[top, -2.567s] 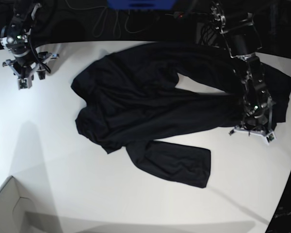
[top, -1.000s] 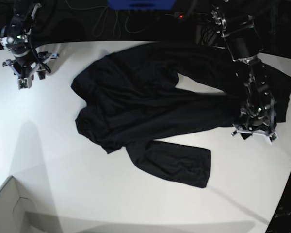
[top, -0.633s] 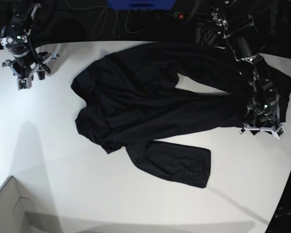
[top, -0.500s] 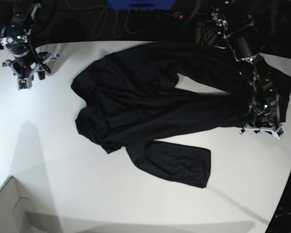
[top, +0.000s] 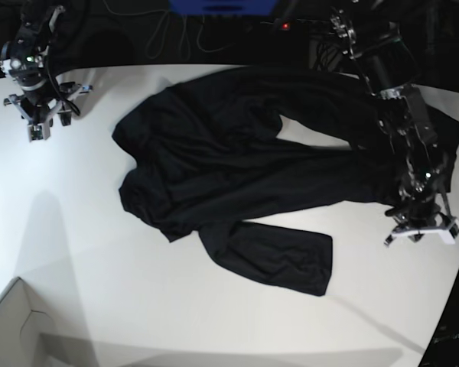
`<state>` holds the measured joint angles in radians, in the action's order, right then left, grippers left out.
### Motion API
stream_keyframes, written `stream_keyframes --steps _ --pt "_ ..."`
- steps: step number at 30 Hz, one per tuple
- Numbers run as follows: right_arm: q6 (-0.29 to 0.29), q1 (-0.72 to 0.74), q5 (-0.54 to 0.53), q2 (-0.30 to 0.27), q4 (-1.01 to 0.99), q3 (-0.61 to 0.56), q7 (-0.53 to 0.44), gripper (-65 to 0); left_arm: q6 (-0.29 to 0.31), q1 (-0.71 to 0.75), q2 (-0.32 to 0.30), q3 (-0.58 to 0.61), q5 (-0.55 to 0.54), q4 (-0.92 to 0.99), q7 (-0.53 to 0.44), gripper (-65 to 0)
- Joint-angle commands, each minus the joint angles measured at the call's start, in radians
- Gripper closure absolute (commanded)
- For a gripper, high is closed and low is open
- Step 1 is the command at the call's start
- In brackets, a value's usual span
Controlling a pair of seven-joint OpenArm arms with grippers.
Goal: Layout the t-shirt on the table in an organized manner, then fold the t-shirt properly
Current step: 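Drag the pinched fabric with the left gripper to straighten the edge, then move the right gripper to the shirt edge and the left gripper to the hem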
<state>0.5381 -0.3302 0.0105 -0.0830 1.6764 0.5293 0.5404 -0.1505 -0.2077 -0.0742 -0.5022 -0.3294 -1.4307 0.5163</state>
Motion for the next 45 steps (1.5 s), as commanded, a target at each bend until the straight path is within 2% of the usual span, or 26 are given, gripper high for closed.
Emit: stream_keyframes --steps 1,8,11,15,19,22,23,25,28,31,35,40,45 --pt "0.000 0.001 -0.011 -0.013 0.015 0.004 -0.018 -23.3 0.005 -0.025 -0.005 0.010 -0.001 -0.032 -0.017 -0.2" --pt "0.000 -0.005 -0.010 -0.016 0.015 0.008 -0.018 -23.3 0.007 -0.123 -0.008 0.038 -0.010 -0.022 -0.017 -0.2" --pt "0.000 -0.007 -0.010 -0.018 0.015 0.008 -0.018 -23.3 0.007 -0.175 -0.049 0.112 -0.010 -0.018 -0.017 -0.2" --pt "0.000 -0.008 -0.010 -0.031 0.015 0.010 -0.018 -23.3 0.007 -0.256 -0.069 0.164 -0.010 -0.014 -0.017 -0.2" --pt "0.000 -0.010 -0.010 -0.036 0.015 0.019 -0.018 -23.3 0.007 -0.335 -0.100 0.164 -0.012 0.063 -0.026 -0.2" --pt "0.000 -0.007 -0.010 -0.033 0.015 0.076 -0.018 -23.3 0.009 -0.382 -0.125 0.159 -0.012 0.155 -0.029 -0.2" --pt "0.000 -0.005 -0.010 -0.033 0.015 0.088 -0.018 -23.3 0.015 -0.396 -0.131 0.156 -0.012 0.184 -0.031 -0.2" --pt "0.000 -0.004 -0.010 -0.033 0.015 0.108 -0.018 -23.3 0.071 -0.414 -0.138 0.155 -0.012 0.253 -0.035 -0.2" --pt "0.000 0.000 -0.010 -0.033 0.015 0.128 -0.018 -23.3 0.128 -0.425 -0.149 0.155 -0.007 0.368 -0.130 -0.1" --pt "0.000 -0.004 -0.010 -0.033 0.015 0.142 -0.018 -23.3 0.130 -0.439 -0.175 0.155 -0.010 0.486 -0.239 -0.1" --pt "0.000 -0.005 -0.010 -0.033 0.015 0.142 -0.018 -23.3 0.131 -0.464 -0.229 0.153 -0.014 0.631 -0.331 -0.1" --pt "0.000 0.036 -0.010 -0.037 0.024 0.137 -0.018 -23.7 0.139 -0.451 -0.275 0.155 -0.090 0.651 -0.350 -0.1" --pt "0.003 0.153 -0.010 -0.037 0.018 0.125 -0.018 -23.9 0.139 -0.387 -0.278 0.156 -0.113 0.649 -0.350 -0.1"
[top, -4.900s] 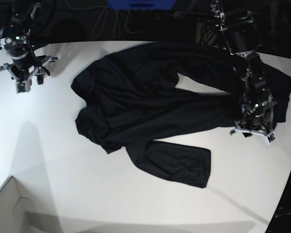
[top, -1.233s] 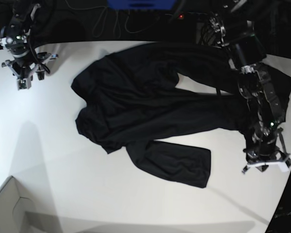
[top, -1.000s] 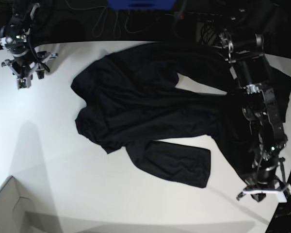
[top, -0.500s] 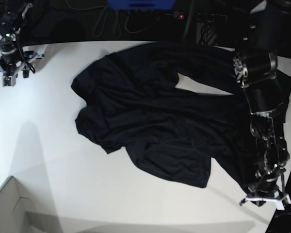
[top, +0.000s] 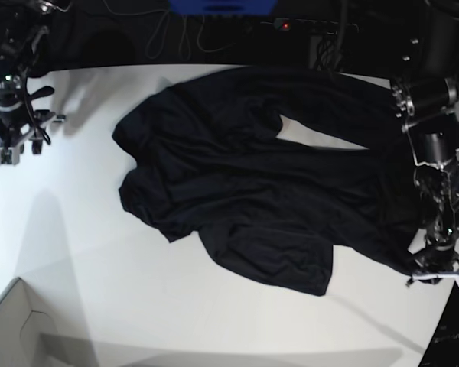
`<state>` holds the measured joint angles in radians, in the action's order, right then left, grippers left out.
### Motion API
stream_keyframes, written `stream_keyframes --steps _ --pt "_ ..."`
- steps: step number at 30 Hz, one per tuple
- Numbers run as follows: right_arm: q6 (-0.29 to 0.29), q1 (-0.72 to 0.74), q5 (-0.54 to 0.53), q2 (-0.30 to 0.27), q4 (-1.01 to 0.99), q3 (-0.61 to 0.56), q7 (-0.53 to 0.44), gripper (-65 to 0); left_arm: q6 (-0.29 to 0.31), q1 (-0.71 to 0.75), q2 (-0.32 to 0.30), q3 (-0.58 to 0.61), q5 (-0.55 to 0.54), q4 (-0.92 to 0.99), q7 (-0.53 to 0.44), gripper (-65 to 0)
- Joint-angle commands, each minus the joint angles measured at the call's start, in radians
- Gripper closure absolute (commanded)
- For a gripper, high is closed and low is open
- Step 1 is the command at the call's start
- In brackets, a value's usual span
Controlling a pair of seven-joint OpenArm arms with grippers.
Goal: Layout the t-shirt on the table in an organized manner, then fold the t-shirt properly
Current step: 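Move the right gripper to the shirt edge and the left gripper to the hem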
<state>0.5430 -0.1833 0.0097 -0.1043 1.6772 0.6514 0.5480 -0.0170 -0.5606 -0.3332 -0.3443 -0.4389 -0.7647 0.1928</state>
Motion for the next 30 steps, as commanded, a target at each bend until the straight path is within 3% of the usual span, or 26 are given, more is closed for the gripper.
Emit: stream_keyframes --steps 1,4,10,14,21,30 --pt "0.006 0.040 -0.009 -0.018 0.014 -0.009 -0.026 -23.9 0.005 -0.016 -0.019 -0.002 -0.002 -0.020 -0.026 -0.1" --pt "0.073 0.126 -0.009 -0.045 -0.013 -0.091 -0.026 -25.2 0.005 0.027 -0.019 -0.003 -0.002 -0.023 -0.026 -0.1" --pt "0.076 0.319 -0.009 -0.091 -0.188 -0.321 0.004 -34.0 0.005 0.106 -0.019 -0.003 -0.002 -0.025 -0.029 -0.1" --pt "0.076 0.479 -0.009 -0.087 -0.352 -0.397 0.045 -39.1 0.005 0.138 -0.019 -0.003 -0.002 -0.025 -0.028 -0.1" --pt "0.081 0.683 -0.010 -0.042 -0.639 -0.430 0.044 -40.3 0.007 0.159 -0.019 -0.003 -0.002 -0.025 -0.026 -0.1" --pt "0.085 0.686 -0.010 0.050 -0.653 -0.430 0.042 -40.4 0.007 0.167 -0.017 -0.002 -0.002 -0.025 -0.026 -0.1"
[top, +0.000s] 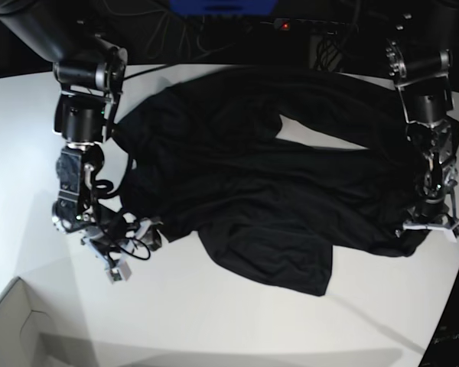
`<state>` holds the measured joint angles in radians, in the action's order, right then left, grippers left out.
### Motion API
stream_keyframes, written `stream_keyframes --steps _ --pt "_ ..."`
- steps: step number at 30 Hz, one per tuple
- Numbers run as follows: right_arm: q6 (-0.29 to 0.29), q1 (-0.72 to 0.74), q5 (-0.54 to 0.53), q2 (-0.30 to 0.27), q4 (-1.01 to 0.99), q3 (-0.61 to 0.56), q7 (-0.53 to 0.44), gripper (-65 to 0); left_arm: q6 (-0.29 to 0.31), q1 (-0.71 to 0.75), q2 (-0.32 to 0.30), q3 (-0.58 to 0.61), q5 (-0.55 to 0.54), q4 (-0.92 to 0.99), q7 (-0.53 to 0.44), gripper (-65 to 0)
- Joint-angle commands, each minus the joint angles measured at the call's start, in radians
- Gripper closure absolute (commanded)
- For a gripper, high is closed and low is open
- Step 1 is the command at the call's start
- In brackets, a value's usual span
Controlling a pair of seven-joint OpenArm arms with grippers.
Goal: Layout the t-shirt on the table in an organized manner, then fold the t-shirt properly
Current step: 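Move the right gripper to the shirt edge and the left gripper to the hem, then pinch the shirt hem corners with both grippers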
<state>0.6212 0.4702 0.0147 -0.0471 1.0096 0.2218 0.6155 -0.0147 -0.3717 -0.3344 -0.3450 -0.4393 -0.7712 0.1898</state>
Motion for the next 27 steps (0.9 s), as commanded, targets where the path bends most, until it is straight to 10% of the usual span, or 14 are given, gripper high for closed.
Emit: stream_keyframes --steps 1,16,22,27 --pt "0.007 0.031 -0.015 0.005 0.015 0.000 -0.030 -40.6 0.005 -0.022 -0.016 -0.001 0.000 -0.018 -0.023 -0.1" --pt "0.007 0.045 -0.015 0.008 -0.159 -0.002 -0.138 -39.0 0.005 -0.010 -0.016 -0.001 0.000 -0.018 -0.023 -0.1" --pt "0.077 0.046 -0.015 -0.024 -0.157 0.000 -0.144 0.0 0.005 -0.010 -0.016 -0.001 -0.002 -0.018 -0.023 -0.1" --pt "0.077 0.060 -0.015 -0.070 -0.154 0.004 -0.145 0.0 0.005 -0.013 -0.012 0.002 -0.002 -0.052 -0.023 -0.1"
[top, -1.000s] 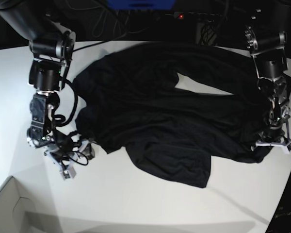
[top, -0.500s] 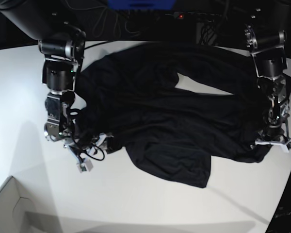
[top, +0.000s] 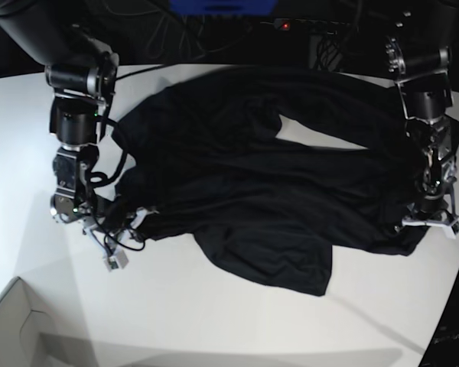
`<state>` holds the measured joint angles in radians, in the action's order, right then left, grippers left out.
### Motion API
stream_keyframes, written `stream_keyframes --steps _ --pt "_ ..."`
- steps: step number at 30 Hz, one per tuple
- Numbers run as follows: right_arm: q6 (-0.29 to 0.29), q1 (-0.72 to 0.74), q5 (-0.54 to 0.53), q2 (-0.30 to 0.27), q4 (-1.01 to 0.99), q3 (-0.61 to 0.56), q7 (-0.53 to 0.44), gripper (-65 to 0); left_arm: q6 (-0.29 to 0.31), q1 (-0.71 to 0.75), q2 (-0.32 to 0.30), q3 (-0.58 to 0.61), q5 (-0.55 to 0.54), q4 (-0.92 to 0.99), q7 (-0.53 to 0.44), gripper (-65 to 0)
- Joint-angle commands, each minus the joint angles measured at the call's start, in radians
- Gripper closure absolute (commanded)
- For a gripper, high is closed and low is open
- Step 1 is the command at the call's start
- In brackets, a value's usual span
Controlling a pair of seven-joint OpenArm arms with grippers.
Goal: Layout the t-shirt on the table in an organized manner, then fold the t-shirt properly
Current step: 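Pinch the shirt hem corners with both grippers, then lift the hem with both grippers and pull it toward the collar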
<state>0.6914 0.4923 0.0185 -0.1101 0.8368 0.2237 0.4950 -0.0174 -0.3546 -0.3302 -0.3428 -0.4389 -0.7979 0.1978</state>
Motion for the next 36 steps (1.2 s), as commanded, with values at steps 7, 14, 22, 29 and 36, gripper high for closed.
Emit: stream_keyframes --steps 7,14,22,29,36 --pt "-0.028 0.101 -0.024 -0.079 0.019 0.007 -0.026 0.0 0.007 -0.030 -0.014 0.000 -0.002 -0.117 -0.027 -0.1" --pt "-0.028 0.145 -0.024 -0.109 0.046 0.102 -0.026 0.0 0.007 -0.041 -0.013 -0.003 -0.002 -0.240 0.033 -0.1" --pt "-0.028 0.139 -0.019 -0.124 0.049 0.150 -0.026 0.0 0.007 -0.160 -0.016 0.001 -0.002 -0.171 0.027 -0.1" --pt "-0.028 0.093 -0.019 -0.132 0.048 0.148 -0.028 0.0 0.009 -0.255 -0.014 0.004 0.002 -0.056 0.024 -0.1" --pt "-0.028 0.087 -0.018 -0.136 0.046 0.147 -0.028 0.0 0.009 -0.331 -0.013 0.004 0.002 0.045 0.013 -0.1"
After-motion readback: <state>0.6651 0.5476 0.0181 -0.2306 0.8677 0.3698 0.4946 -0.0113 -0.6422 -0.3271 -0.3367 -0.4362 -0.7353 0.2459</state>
